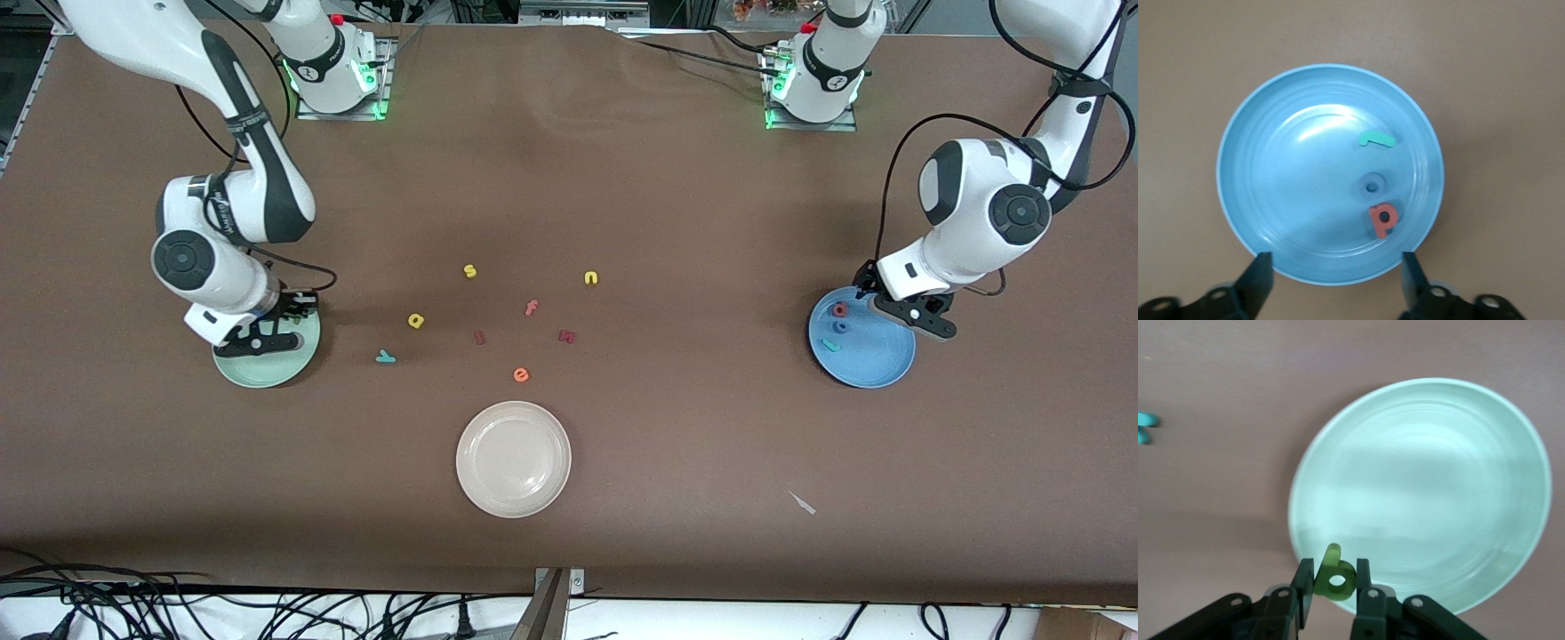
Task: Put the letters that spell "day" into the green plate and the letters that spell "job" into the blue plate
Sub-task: 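Drop the blue o on the blue plate while the right gripper drops green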
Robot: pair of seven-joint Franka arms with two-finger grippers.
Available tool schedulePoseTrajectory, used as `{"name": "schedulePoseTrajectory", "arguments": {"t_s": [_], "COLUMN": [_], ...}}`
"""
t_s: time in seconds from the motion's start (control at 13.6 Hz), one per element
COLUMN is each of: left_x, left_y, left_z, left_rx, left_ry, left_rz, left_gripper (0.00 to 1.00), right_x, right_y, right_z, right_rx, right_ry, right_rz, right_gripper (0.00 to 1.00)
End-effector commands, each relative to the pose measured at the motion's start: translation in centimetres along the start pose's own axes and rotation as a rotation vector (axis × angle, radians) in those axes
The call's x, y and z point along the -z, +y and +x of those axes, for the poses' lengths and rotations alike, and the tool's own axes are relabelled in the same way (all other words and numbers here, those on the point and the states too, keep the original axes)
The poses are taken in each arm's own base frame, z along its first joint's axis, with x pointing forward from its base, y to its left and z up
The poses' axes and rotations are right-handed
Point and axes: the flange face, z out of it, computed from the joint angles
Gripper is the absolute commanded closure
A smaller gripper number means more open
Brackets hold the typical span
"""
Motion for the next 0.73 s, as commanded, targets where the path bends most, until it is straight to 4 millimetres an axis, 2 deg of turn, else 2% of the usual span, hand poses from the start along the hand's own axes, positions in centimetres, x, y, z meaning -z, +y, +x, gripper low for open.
{"name": "schedulePoseTrajectory", "arguments": {"t_s": [0.0, 0.07, 0.15, 0.29, 0.44, 0.51, 0.66], "left_x": [2.7, 3.9, 5.0, 8.1, 11.5, 13.8, 18.3], "left_y": [0.1, 0.4, 0.6, 0.7, 1.5, 1.9, 2.3], "left_z": [-0.7, -1.3, -1.6, -1.8, -2.1, -2.3, -3.5], "left_rx": [-0.001, -0.006, -0.006, 0.002, -0.001, 0.012, 0.025], "left_ry": [0.033, 0.031, 0.029, 0.078, 0.098, 0.111, 0.119], "left_rz": [0.0, -0.002, -0.003, 0.016, 0.025, 0.031, 0.035], "left_gripper": [0.0, 0.0, 0.0, 0.0, 0.0, 0.0, 0.0], "right_x": [-0.6, -0.4, -0.3, 0.5, 1.5, 1.7, 2.2], "right_y": [2.1, 2.1, 1.9, 0.8, -1.8, -2.8, -6.1], "right_z": [1.5, 1.8, 1.9, 2.0, 2.2, 2.1, 2.1], "right_rx": [0.03, 0.015, 0.015, -0.034, -0.091, -0.134, -0.217], "right_ry": [-0.002, 0.004, 0.003, 0.013, 0.024, 0.017, 0.014], "right_rz": [0.001, 0.002, 0.004, 0.015, 0.036, 0.04, 0.059], "right_gripper": [0.4, 0.1, 0.0, 0.0, 0.0, 0.0, 0.0]}}
